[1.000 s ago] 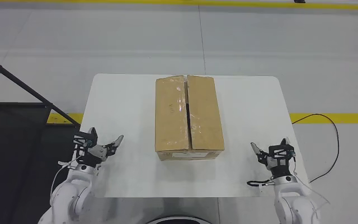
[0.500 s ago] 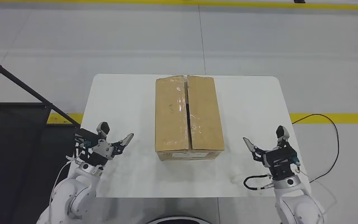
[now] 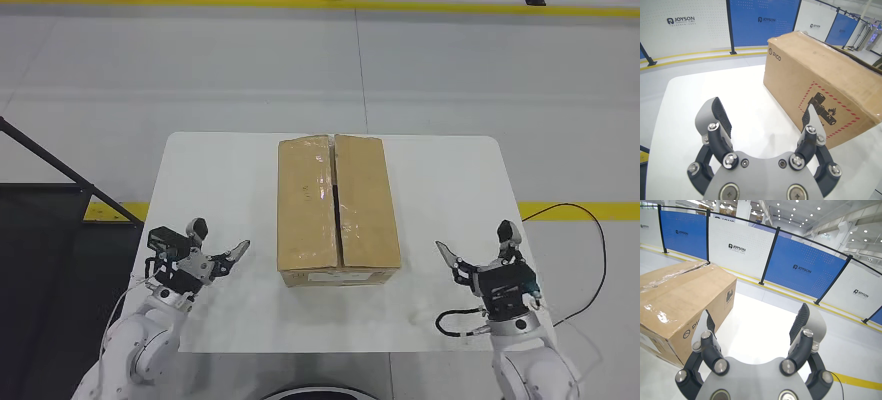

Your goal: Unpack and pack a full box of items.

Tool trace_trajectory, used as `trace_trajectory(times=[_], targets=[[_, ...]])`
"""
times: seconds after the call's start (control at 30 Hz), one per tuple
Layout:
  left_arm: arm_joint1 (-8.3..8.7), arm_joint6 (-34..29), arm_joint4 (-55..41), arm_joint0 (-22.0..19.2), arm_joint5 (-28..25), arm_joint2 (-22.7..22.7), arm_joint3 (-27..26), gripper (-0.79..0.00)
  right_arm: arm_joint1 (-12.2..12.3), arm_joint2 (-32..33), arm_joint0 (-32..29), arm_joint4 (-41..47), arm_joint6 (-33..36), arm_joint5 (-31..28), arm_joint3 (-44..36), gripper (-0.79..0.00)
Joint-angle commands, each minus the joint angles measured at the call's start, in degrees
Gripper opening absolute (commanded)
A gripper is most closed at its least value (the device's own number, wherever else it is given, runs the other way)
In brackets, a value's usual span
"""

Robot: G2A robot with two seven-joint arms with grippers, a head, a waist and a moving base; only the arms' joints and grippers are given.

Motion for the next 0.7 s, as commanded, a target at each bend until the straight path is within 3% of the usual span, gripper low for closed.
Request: trace_trajectory(times=[0.0, 0.17, 0.4, 0.67], targets=[[-0.09, -0.1, 0.3, -0.6, -1.0, 1.6, 0.8, 0.0, 0.1, -0.1, -0.4, -3.0, -2.2, -1.2, -0.7, 0.0], [-0.32, 1.4, 0.3, -1.4, -1.7, 3.4, 2.0, 0.0, 0.5, -0.3, -2.7, -9.6, -6.5, -4.4, -2.5, 0.0], [-0.53, 2.6, 1.0, -2.0, -2.5, 5.5, 3.1, 0.0, 0.8, -1.6, -3.5, -15.5, -7.4, -8.0, -3.7, 0.0], [-0.87, 3.2, 1.1, -3.6, -3.1, 8.3, 3.7, 0.0, 0.8, -4.0, -3.0, -21.0, -5.1, -7.0, -4.1, 0.0]])
